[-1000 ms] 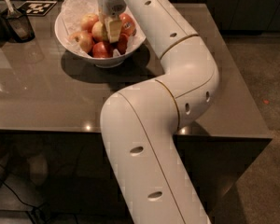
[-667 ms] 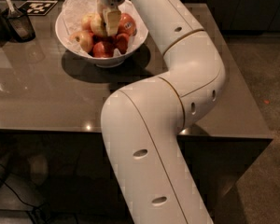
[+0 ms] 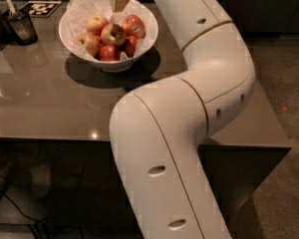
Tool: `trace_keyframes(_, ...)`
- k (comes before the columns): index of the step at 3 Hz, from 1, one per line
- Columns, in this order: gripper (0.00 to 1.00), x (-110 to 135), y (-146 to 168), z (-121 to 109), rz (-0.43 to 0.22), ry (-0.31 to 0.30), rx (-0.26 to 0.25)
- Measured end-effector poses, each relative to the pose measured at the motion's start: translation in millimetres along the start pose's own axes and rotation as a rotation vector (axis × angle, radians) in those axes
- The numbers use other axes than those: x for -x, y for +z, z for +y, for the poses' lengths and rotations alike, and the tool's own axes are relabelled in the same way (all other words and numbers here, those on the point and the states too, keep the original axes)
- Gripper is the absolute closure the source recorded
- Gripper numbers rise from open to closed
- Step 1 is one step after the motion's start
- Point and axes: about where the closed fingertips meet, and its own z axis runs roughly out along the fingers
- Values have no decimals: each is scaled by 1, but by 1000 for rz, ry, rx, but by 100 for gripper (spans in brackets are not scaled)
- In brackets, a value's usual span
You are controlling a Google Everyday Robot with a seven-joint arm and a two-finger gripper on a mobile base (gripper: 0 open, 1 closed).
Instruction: Pick apple from white bowl
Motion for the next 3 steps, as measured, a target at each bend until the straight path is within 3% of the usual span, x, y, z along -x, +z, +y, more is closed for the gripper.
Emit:
trace_keyframes(1, 100, -1, -21, -9, 20, -4, -35)
trace_keyframes(3, 57, -1, -21, -9, 20, -4, -35)
